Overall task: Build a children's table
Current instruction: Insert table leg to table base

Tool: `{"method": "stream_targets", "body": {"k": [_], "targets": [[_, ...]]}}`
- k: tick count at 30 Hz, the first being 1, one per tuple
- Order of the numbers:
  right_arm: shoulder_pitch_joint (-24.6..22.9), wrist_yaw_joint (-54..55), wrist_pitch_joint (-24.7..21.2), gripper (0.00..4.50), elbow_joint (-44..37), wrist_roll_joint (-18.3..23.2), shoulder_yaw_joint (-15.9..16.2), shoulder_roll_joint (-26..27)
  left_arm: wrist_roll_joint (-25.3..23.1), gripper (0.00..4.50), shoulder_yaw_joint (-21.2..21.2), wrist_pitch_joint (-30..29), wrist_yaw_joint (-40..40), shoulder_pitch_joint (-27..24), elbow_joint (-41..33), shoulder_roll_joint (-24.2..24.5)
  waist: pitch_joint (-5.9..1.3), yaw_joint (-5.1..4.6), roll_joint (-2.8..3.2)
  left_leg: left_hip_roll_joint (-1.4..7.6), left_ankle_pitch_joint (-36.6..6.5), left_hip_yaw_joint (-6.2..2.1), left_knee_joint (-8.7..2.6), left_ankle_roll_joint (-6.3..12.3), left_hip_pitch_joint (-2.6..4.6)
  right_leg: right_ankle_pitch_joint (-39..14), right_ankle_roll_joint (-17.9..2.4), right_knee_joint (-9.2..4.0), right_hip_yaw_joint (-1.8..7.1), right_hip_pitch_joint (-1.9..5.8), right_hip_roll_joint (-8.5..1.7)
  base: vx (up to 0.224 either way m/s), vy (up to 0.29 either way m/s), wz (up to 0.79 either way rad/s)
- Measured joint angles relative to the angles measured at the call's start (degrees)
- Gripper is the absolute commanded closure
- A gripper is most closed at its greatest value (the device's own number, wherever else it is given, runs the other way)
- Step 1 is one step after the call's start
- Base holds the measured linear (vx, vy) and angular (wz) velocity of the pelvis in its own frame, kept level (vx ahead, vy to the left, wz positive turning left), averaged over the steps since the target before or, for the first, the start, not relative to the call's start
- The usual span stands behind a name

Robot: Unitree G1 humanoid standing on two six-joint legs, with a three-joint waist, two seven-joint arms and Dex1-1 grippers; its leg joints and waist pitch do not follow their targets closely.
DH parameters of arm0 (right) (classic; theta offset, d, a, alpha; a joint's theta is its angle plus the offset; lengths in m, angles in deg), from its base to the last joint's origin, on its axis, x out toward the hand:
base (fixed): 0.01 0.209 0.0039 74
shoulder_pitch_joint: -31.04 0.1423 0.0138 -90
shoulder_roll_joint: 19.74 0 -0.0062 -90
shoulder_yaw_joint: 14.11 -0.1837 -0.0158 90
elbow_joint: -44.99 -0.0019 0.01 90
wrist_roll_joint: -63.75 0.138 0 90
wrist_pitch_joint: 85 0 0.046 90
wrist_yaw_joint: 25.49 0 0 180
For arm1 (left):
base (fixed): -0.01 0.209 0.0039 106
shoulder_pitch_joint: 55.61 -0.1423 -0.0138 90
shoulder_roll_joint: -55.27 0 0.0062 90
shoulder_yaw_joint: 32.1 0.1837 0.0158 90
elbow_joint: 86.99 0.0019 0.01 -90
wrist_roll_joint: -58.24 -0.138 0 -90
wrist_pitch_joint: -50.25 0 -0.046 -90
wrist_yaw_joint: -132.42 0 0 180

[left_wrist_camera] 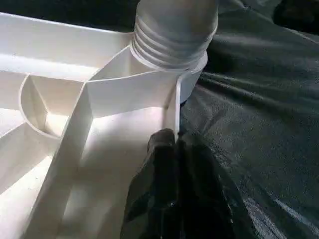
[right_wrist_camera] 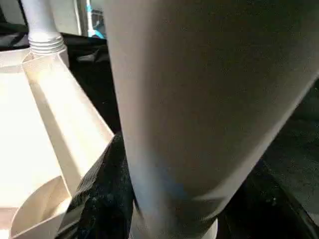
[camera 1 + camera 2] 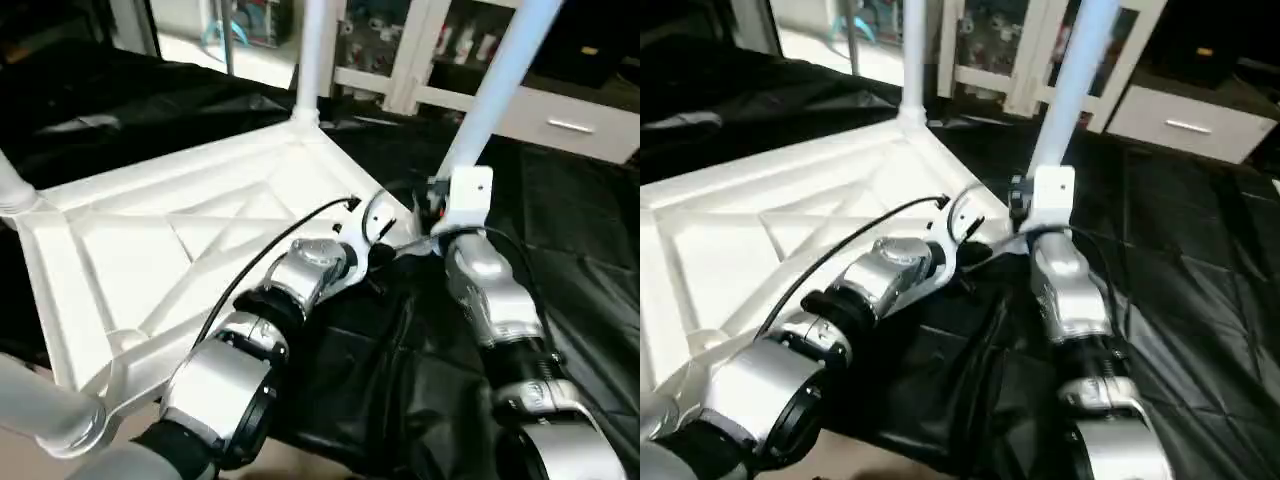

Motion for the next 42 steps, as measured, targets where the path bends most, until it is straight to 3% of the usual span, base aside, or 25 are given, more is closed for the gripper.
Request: {"method": "stream_targets", "body": {"k": [2, 5, 8, 11, 12, 15, 17, 20, 24, 25, 31, 37, 42], "targets": [[0.5, -0.2, 0.2, 2.65, 1.2, 0.1, -0.3, 0.0, -0.1, 4.50, 0.0, 0.3, 0.0, 0.0, 0.0, 0.1, 0.02, 0.03, -0.14, 0.02, 0.0, 0.06, 0.16, 0.01, 0.01, 0.0, 0.0, 0.09, 0.06, 0.01, -0.03, 0.000, 0.000, 0.00], [1.7, -0.5, 0.4, 2.65, 4.7, 0.4, -1.9, -0.3, 1.6, 4.50, -0.5, 4.2, 3.2, 2.7, -2.5, -0.9, -0.31, 0.86, -0.70, 0.24, 0.0, 0.25, 0.40, -0.01, 0.23, 0.0, -0.1, 0.19, -0.01, 0.30, -0.04, 0.000, 0.000, 0.00], [1.7, -2.6, 0.3, 2.65, 5.9, 2.1, -2.7, -0.7, 1.3, 4.50, 0.2, 5.0, 5.4, 3.2, -2.9, -0.4, -0.43, 0.98, -0.65, 0.52, -0.1, 0.81, 0.44, -0.32, 1.02, 0.1, -0.2, 0.08, 0.03, 0.97, -0.07, 0.000, 0.000, 0.00], [-0.8, -12.7, -2.1, 2.65, 2.0, 4.8, -2.4, -3.1, 0.7, 4.50, 4.3, 9.7, 16.7, -1.0, -7.9, 3.0, -0.47, 1.00, -0.74, 0.67, -0.2, 1.02, 0.42, -0.48, 1.16, 0.2, -0.1, 0.02, -0.01, 1.04, -0.07, 0.000, 0.000, 0.00], [-1.9, -17.5, -4.6, 2.65, -0.8, 6.0, -1.6, -4.9, 0.4, 4.50, 7.1, 11.8, 23.7, -3.7, -10.8, 5.2, -0.49, 0.93, -0.71, 0.70, -0.2, 1.09, 0.39, -0.46, 1.17, 0.2, 0.0, 0.04, 0.01, 1.01, -0.07, 0.000, 0.000, 0.00], [-4.8, -27.1, -9.3, 2.65, -7.0, 7.5, 1.3, -10.4, -0.6, 4.50, 12.3, 13.7, 34.8, -9.6, -14.8, 10.0, -0.46, 1.28, -0.65, 0.83, 0.0, 1.14, 0.34, -0.15, 1.11, 0.2, 0.0, 0.11, -0.06, 0.85, 0.02, 0.000, 0.000, 0.00], [-6.0, -30.8, -10.9, 2.65, -9.1, 8.4, 2.0, -12.3, -1.5, 4.50, 13.5, 13.8, 37.5, -11.6, -14.9, 12.8, -0.44, 1.58, -0.63, 0.96, 0.0, 1.23, 0.33, -0.15, 1.10, 0.2, 0.0, 0.16, -0.06, 0.77, 0.10, 0.000, 0.000, 0.00], [-8.6, -33.7, -13.6, 2.65, -13.1, 9.7, 2.5, -15.6, -3.6, 4.50, 13.7, 15.7, 34.6, -11.3, -15.1, 14.0, -0.46, 2.72, -0.49, 1.02, 0.1, 1.49, 0.35, -0.22, 1.18, 0.2, 0.0, 0.17, -0.10, 0.87, -0.01, 0.000, 0.000, 0.00], [-12.0, -35.9, -16.8, 2.65, -18.6, 11.4, 2.4, -17.3, -3.8, 4.50, 12.3, 16.9, 30.7, -11.6, -15.8, 14.2, -0.44, 3.16, -0.46, 1.01, -0.1, 1.61, 0.51, -0.56, 1.16, 0.3, -0.1, 0.17, 0.00, 0.89, -0.07, 0.000, 0.000, 0.00], [-12.3, -36.3, -17.5, 2.65, -19.5, 11.5, 2.4, -17.5, -3.7, 4.30, 12.0, 17.1, 30.4, -11.6, -16.2, 14.2, -0.44, 3.23, -0.46, 1.01, -0.1, 1.61, 0.54, -0.56, 1.15, 0.3, -0.1, 0.18, 0.00, 0.89, -0.07, 0.000, 0.000, 0.00], [-17.9, -37.6, -21.8, 2.65, -28.2, 14.3, 1.3, -20.5, 2.8, 3.84, 8.3, 14.4, 33.4, -12.2, -24.9, 13.3, -0.38, 4.21, -0.23, 1.01, -0.1, 1.66, 0.53, -0.56, 1.12, 0.3, -0.1, 0.17, -0.02, 0.88, -0.10, 0.000, 0.000, 0.00], [-21.2, -37.7, -22.8, 2.65, -31.7, 15.1, -0.2, -20.8, 1.1, 3.48, 9.9, 13.5, 32.8, -12.8, -24.0, 13.3, -0.41, 4.40, 0.17, 1.02, -0.1, 1.63, 0.58, -0.65, 1.14, 0.3, -0.1, 0.29, -0.01, 0.88, -0.10, 0.000, 0.000, 0.00], [-22.4, -36.5, -24.2, 2.65, -34.2, 15.2, -0.5, -20.6, 1.1, 3.14, 11.7, 9.3, 34.4, -15.8, -25.5, 12.7, -0.45, 4.67, 0.91, 1.03, 0.0, 1.57, 0.60, -0.80, 1.17, 0.3, -0.1, 0.42, -0.05, 0.88, -0.09, 0.000, 0.000, 0.00]]}}
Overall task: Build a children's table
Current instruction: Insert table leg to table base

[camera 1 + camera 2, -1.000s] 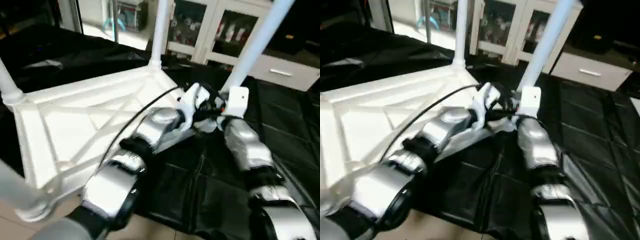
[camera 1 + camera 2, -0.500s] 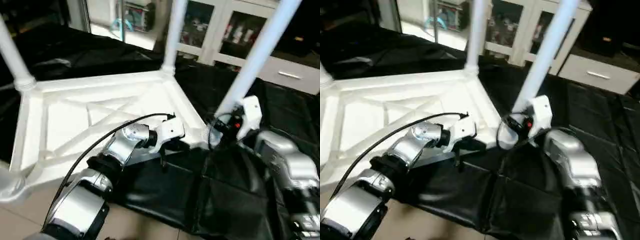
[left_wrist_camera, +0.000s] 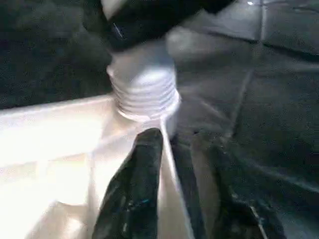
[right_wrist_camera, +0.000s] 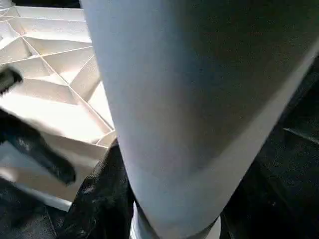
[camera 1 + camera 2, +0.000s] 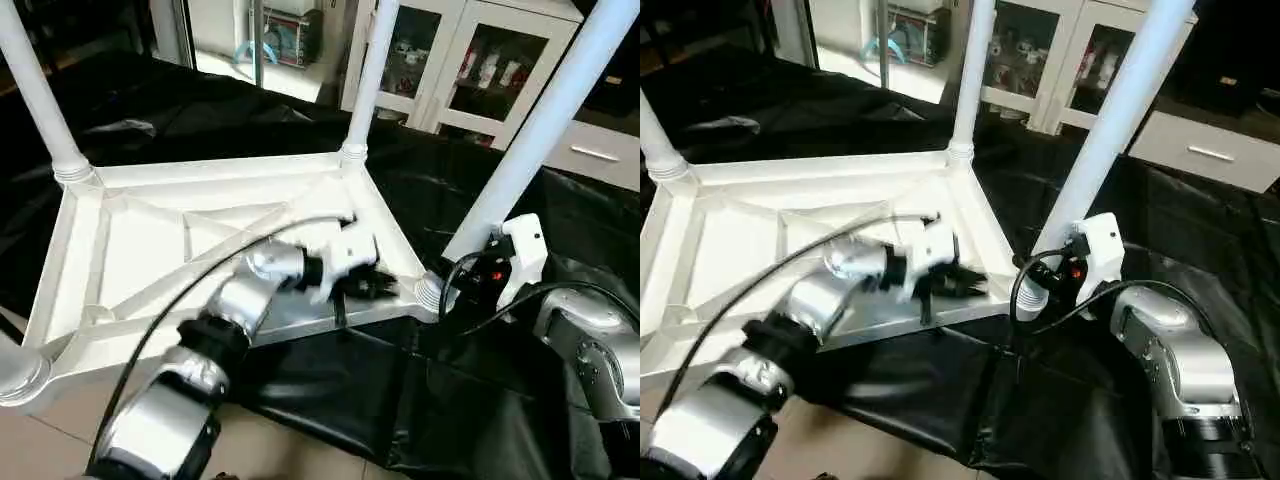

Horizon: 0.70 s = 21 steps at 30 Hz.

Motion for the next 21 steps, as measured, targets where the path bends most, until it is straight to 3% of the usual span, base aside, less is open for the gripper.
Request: {"method": "stream_targets", "body": {"k": [17, 21], "targets": [[-0.5, 1.4, -1.9, 2.65, -1.9, -0.1, 0.3, 0.6, -4.4, 1.66, 3.5, -3.0, -4.9, 0.0, 1.3, -1.0, -0.15, 0.22, 0.35, 0.02, 0.0, -0.02, 0.08, -0.04, 0.01, 0.0, 0.0, 0.13, -0.01, 0.00, 0.02, 0.000, 0.000, 0.00], [0.4, 1.5, -2.1, 2.65, -0.9, -0.5, 0.3, 0.8, -7.5, 1.51, 4.9, -5.5, -8.0, 3.0, 4.4, -2.0, -0.28, 0.20, 0.57, 0.05, 0.0, -0.07, 0.36, -0.05, 0.04, 0.0, 0.0, 0.39, 0.01, 0.00, 0.02, 0.000, 0.000, 0.00]]}}
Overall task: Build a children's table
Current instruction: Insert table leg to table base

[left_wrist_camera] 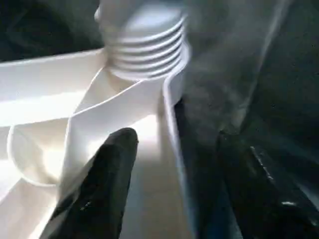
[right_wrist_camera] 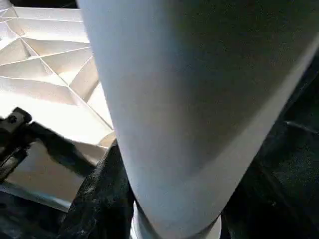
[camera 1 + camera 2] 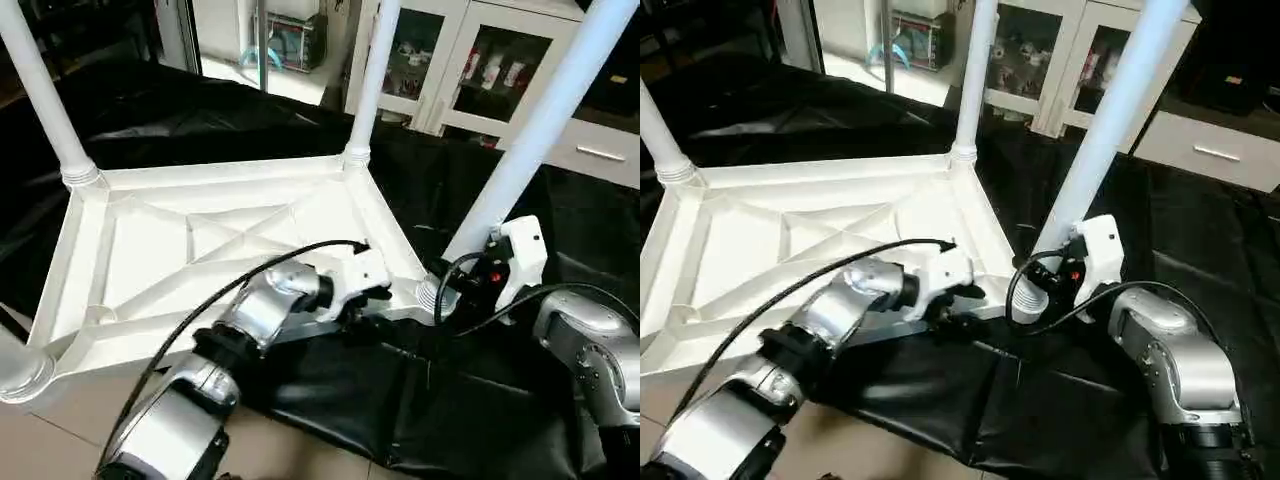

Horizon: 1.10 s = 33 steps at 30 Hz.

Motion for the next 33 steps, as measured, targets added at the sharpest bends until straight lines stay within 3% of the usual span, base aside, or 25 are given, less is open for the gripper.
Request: {"method": "stream_targets", "body": {"k": [8, 16, 19, 20, 24, 26, 29, 33], "targets": [[0.1, 0.0, -0.1, 2.65, 0.1, -0.1, 0.3, 0.1, -1.2, 1.87, 2.0, -5.2, 1.2, 2.0, 0.9, -0.2, -0.19, 0.01, 0.31, 0.01, 0.1, -0.07, 0.02, -0.12, 0.05, 0.0, 0.0, 0.10, -0.01, 0.06, 0.00, 0.000, 0.000, 0.00], [0.2, 0.0, -0.1, 2.65, 0.1, -0.1, 0.5, 0.1, -2.3, 2.69, 4.3, -14.5, 5.7, 3.3, -1.0, 0.3, -0.41, -0.08, 0.62, 0.01, 0.1, -0.06, -0.01, -0.12, 0.04, 0.0, 0.1, 0.09, -0.03, 0.06, 0.00, 0.000, 0.000, 0.00], [0.4, 0.0, -0.1, 2.65, 0.2, -0.1, 0.7, 0.2, -2.4, 2.69, 4.8, -16.3, 6.0, 3.1, -2.4, 0.9, -0.42, -0.23, 0.63, 0.02, 0.1, -0.06, -0.01, -0.12, 0.03, 0.0, 0.1, 0.09, -0.02, 0.06, 0.00, 0.000, 0.000, 0.00], [0.4, 0.0, -0.2, 2.65, 0.3, -0.1, 0.7, 0.2, -2.5, 3.07, 4.9, -16.7, 6.0, 3.0, -2.7, 1.0, -0.42, -0.25, 0.62, 0.02, 0.1, -0.06, -0.01, -0.12, 0.03, 0.0, 0.1, 0.09, -0.02, 0.06, 0.00, 0.000, 0.000, 0.00], [1.0, 0.0, -0.2, 2.65, 0.8, -0.2, 1.1, 0.2, -2.8, 3.19, 4.7, -17.8, 5.1, 2.6, -3.7, 1.2, -0.43, -0.58, 0.61, 0.02, 0.1, -0.06, 0.00, -0.12, 0.02, 0.0, 0.1, 0.09, -0.02, 0.07, 0.00, 0.000, 0.000, 0.00], [1.1, 0.0, -0.2, 2.65, 1.0, -0.2, 1.1, 0.2, -2.7, 3.51, 4.2, -17.8, 4.4, 2.4, -3.8, 1.1, -0.43, -0.58, 0.61, 0.02, 0.1, -0.07, 0.01, -0.13, 0.02, 0.0, 0.1, 0.09, -0.02, 0.11, 0.00, 0.000, 0.000, 0.00], [1.2, 0.0, -0.2, 2.65, 1.4, -0.3, 1.1, 0.2, -2.4, 3.57, 3.3, -17.6, 2.9, 2.0, -3.8, 0.7, -0.43, -0.55, 0.61, 0.01, 0.1, -0.06, 0.03, -0.14, 0.02, -0.1, 0.1, 0.09, -0.01, 0.13, 0.00, 0.000, 0.000, 0.00], [1.2, 0.0, -0.2, 2.65, 1.5, -0.4, 1.1, 0.2, -2.2, 3.99, 3.2, -17.7, 2.3, 1.7, -4.0, 0.6, -0.43, -0.57, 0.62, 0.01, 0.1, -0.08, 0.00, -0.15, 0.02, -0.1, 0.2, 0.09, -0.01, 0.12, -0.01, 0.000, 0.000, 0.00]]}}
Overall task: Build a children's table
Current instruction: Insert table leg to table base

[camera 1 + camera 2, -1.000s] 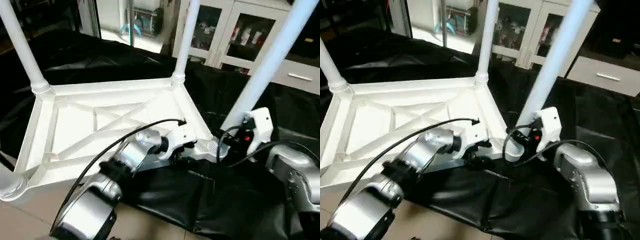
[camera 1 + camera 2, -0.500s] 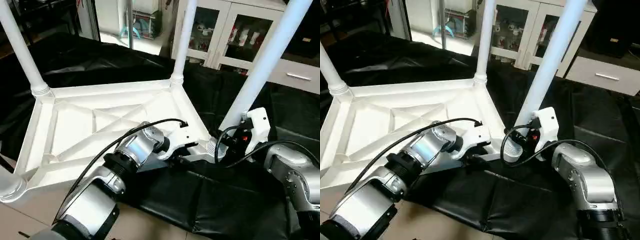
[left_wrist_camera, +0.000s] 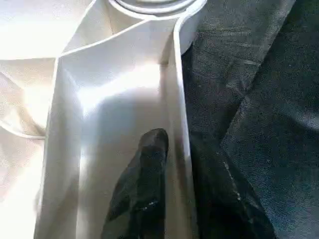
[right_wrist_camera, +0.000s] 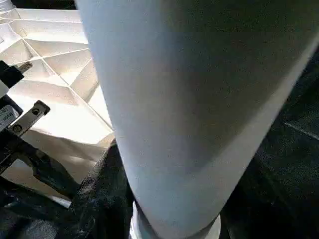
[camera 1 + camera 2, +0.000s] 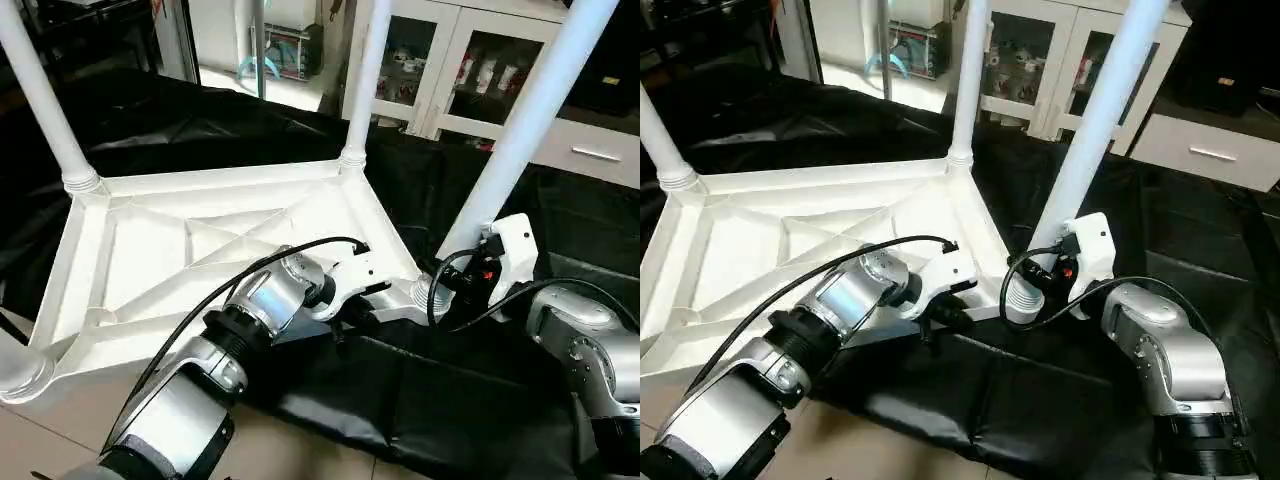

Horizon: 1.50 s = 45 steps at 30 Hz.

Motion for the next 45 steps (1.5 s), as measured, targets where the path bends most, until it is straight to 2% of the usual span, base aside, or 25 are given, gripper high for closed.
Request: {"method": "stream_targets", "body": {"k": [2, 5, 9, 20, 25, 27, 31, 33, 35, 36, 40, 45], "targets": [[0.0, 0.0, 0.0, 2.65, 0.0, -0.1, 0.0, 0.0, 0.0, 4.01, 0.1, -0.2, 0.2, -0.2, -0.5, 0.0, -0.02, -0.02, 0.03, 0.00, 0.0, 0.00, 0.01, 0.00, -0.01, 0.0, 0.0, 0.00, 0.01, 0.00, 0.00, 0.000, 0.000, 0.00], [0.0, 0.0, 0.0, 2.65, 0.0, -0.1, 0.1, 0.0, -0.1, 4.38, 0.4, -0.4, 0.4, -0.3, -1.0, 0.2, -0.02, -0.11, 0.02, 0.00, 0.0, 0.00, 0.00, -0.01, -0.01, 0.0, 0.1, 0.00, 0.00, 0.01, 0.00, 0.000, 0.000, 0.00], [0.0, 0.0, 0.0, 2.65, 0.0, -0.2, 0.3, 0.0, -0.2, 4.50, 0.7, -0.6, -0.3, -1.1, -2.0, 0.2, -0.06, -0.13, 0.01, 0.00, 0.0, -0.03, -0.03, -0.01, -0.01, 0.0, 0.2, 0.00, -0.01, 0.02, 0.00, 0.000, 0.000, 0.00], [0.0, 0.0, 0.0, 2.65, 0.1, -0.6, 0.1, 0.1, 0.1, 4.50, 0.2, -0.6, -1.6, -1.1, -1.9, -0.1, -0.11, -0.15, 0.10, 0.00, 0.0, -0.03, -0.04, -0.01, -0.07, -0.3, 0.6, -0.03, 0.01, 0.02, -0.01, 0.000, 0.000, 0.00], [0.5, 0.0, 0.4, 2.65, 0.6, -1.0, 0.6, 0.3, 0.3, 4.50, 0.0, -0.4, -1.6, -1.1, -1.6, 0.2, -0.12, -0.48, 0.11, 0.00, 0.0, -0.03, -0.10, -0.01, -0.07, -0.3, 0.6, -0.05, 0.00, 0.00, -0.01, 0.000, 0.000, 0.00], [1.9, 1.1, 1.4, 2.65, 2.8, -2.1, 0.9, 1.9, 1.0, 4.50, -1.3, 0.5, -2.4, -0.8, 0.1, 0.2, -0.16, -0.96, 0.16, -0.02, 0.0, -0.04, -0.15, -0.01, -0.06, -0.3, 0.6, -0.09, 0.01, 0.03, -0.01, 0.000, 0.000, 0.00], [7.1, 11.2, 6.0, 2.66, 10.9, -5.0, 0.5, 8.9, 1.4, 4.50, -4.5, 2.2, -7.3, 1.1, 5.6, -1.2, -0.23, -2.35, -0.01, -0.06, 0.0, -0.22, -0.42, -0.05, -0.09, -0.3, 0.7, -0.51, -0.17, 0.01, 0.01, 0.000, 0.000, 0.00], [12.8, 21.4, 12.0, 2.66, 20.3, -7.2, -0.8, 15.3, 1.4, 4.50, -6.9, 2.4, -12.7, 3.9, 11.0, -3.4, -0.27, -3.30, -0.28, -0.10, 0.1, -0.41, -0.43, -0.09, -0.22, -0.3, 0.7, -0.92, -0.34, -0.21, 0.00, 0.000, 0.000, 0.00], [16.7, 28.6, 16.3, 2.66, 27.0, -8.7, -1.3, 18.5, 1.8, 4.50, -8.8, 2.3, -17.0, 5.9, 14.7, -5.5, -0.28, -4.06, -0.42, -0.48, 0.1, -1.19, -0.41, -0.13, -0.65, -0.3, 0.6, -1.46, -0.51, -0.28, 0.00, -0.038, 0.043, -0.18], [17.8, 31.3, 17.8, 2.66, 29.3, -9.7, -1.2, 19.2, 2.0, 4.50, -9.4, 2.1, -19.0, 6.6, 15.9, -6.6, -0.32, -4.25, -0.47, -0.56, 0.1, -1.24, -0.41, -0.13, -0.59, 0.1, 0.3, -1.86, -0.49, -0.27, 0.01, 0.000, 0.000, 0.00], [21.1, 35.6, 20.6, 2.66, 34.1, -10.9, -1.7, 21.3, 2.9, 4.50, -10.6, 2.2, -22.0, 8.2, 18.6, -7.5, -0.35, -4.27, -1.50, -0.72, 0.1, -1.11, -0.24, -0.08, -0.49, 1.5, -0.1, -1.85, -0.19, -0.28, -0.05, 0.000, 0.000, 0.00], [25.6, 38.4, 24.1, 2.66, 40.8, -12.2, -1.9, 22.6, 3.0, 4.50, -12.0, 3.2, -24.1, 10.0, 21.0, -7.8, -0.35, -4.20, -1.64, -0.58, 0.1, -1.08, -0.59, -0.10, -0.64, 1.6, 0.0, -1.80, -0.32, -0.66, 0.04, 0.000, 0.000, 0.00]]}}
